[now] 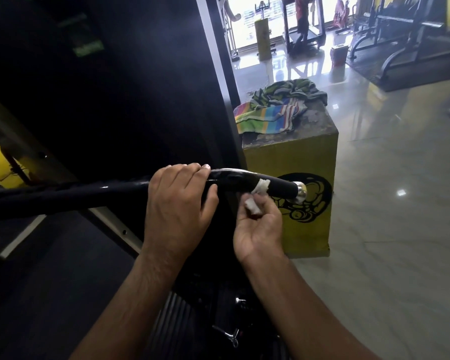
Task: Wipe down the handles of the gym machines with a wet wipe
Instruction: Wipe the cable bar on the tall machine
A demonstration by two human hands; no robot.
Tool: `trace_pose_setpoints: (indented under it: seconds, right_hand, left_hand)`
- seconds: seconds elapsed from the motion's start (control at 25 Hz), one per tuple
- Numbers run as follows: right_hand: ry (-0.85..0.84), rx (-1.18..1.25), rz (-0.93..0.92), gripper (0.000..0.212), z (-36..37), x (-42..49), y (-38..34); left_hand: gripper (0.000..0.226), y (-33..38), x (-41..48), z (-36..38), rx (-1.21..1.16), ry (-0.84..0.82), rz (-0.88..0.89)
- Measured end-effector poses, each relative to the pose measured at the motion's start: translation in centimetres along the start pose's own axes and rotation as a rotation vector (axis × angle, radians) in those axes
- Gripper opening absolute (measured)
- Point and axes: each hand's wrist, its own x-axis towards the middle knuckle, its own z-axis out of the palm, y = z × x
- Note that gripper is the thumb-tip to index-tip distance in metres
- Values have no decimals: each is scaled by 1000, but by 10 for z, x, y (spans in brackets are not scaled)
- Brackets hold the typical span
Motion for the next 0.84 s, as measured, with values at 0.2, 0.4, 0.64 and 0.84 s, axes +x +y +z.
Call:
trace_pose_setpoints:
  seconds: [0.2,0.4,0.64,0.84]
  right_hand:
    - [21,-903,-825,12,-25,14,-1]
    - [-135,-1290,-1120,7,-28,22,-20]
    - [-403,-1605,-1302,24,-21,32,-39]
    - [-578,-1768,-1096,22,-9,40,-54]
  left_hand:
    - [35,4,-2,0,-20,16,4]
    - [35,9,-1,1,0,17,-20]
    - [36,16,-6,8,42,4,-11]
    - [38,12,-13,18,88,-38,-10]
